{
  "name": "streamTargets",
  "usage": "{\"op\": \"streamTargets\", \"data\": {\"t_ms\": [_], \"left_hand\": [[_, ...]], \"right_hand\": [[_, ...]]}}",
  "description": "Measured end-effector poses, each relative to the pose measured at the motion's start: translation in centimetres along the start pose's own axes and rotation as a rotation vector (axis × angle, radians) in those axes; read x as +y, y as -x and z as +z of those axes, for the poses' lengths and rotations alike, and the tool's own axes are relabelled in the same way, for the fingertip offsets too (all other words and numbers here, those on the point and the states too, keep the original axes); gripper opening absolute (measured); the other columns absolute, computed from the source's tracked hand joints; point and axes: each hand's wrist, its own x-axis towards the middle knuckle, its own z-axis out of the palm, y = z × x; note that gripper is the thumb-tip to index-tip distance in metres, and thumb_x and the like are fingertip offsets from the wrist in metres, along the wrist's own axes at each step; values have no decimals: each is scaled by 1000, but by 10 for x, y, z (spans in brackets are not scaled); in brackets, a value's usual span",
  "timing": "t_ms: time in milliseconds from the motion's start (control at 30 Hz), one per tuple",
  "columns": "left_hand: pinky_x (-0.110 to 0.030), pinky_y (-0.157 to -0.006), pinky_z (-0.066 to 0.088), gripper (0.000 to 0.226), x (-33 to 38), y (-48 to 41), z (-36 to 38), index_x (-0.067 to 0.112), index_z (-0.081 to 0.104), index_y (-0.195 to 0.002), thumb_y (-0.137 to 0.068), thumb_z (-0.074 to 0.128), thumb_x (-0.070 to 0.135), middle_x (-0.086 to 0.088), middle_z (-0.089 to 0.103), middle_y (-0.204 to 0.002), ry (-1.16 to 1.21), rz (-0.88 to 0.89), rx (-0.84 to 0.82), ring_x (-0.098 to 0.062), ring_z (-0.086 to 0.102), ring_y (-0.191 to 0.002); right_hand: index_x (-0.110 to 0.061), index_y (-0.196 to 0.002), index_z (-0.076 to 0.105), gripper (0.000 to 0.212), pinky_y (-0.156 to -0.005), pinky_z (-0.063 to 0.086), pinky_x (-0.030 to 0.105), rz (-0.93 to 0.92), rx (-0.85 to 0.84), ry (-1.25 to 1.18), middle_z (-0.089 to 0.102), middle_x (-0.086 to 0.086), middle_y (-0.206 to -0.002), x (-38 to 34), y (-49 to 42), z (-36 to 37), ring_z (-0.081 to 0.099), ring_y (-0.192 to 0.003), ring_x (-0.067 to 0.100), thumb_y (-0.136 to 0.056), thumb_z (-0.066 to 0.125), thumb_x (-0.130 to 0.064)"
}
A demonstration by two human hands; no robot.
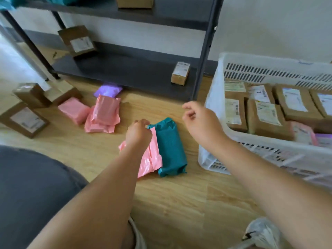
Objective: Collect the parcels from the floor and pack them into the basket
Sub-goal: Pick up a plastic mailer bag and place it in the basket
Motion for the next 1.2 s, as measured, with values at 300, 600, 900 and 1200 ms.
{"op": "streamTargets", "data": {"t_ms": [300,600,900,1200], "left_hand": [[-35,-93,45,47,-108,39,43,23,58,-128,-85,51,7,-3,54,-131,-202,-162,-169,-25,49,-120],[-33,-104,31,36,-117,54,73,22,56,-130,-94,51,25,1,56,-127,-376,10,-210,-24,48,-116],[-33,-101,33,39,-102,28,85,22,56,-131,-94,46,13,1,59,-125,-309,23,-162,-24,50,-114],[-46,-121,4,47,-69,22,104,23,35,-148,-101,42,26,1,18,-161,-486,334,-401,-23,7,-148]], "right_hand": [[-21,-128,55,33,-92,45,33,70,-428,397,59,-2,-125,66,23,130,56,-113,21,-95,52,-20],[-21,-122,54,28,-100,33,34,-152,-456,678,63,-2,-116,70,7,183,56,-112,21,-95,50,-21],[-15,-128,50,36,-97,38,39,218,-330,576,53,6,-128,77,-5,202,50,-118,26,-97,48,-34],[-13,-114,56,39,-81,51,38,639,-490,377,66,8,-107,130,-7,189,63,-95,29,-91,59,-45]]}}
